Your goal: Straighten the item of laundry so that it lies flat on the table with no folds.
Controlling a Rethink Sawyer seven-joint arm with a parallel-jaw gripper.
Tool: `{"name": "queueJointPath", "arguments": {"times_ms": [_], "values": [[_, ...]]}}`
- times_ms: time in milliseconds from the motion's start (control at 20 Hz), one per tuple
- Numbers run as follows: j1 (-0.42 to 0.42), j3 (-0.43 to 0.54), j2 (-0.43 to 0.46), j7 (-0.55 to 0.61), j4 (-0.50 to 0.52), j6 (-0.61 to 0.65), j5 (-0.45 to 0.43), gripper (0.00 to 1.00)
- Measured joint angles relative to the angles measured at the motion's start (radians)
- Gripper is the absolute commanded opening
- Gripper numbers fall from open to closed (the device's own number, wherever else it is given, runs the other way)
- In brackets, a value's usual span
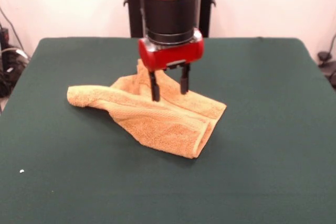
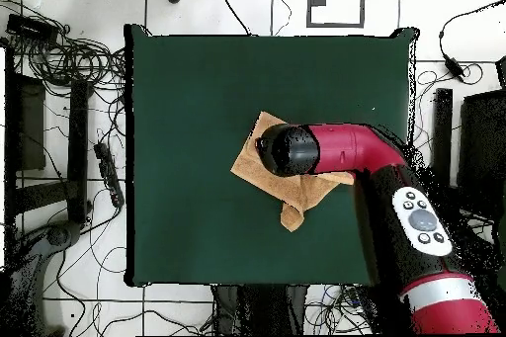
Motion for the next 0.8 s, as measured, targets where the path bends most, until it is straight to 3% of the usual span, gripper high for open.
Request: {"name": "queueJointPath", "arguments": {"times_ms": [800], "values": [[0.088, -0.069, 0.096, 0.002, 0.005, -0.177, 0.056, 1.00]]}}
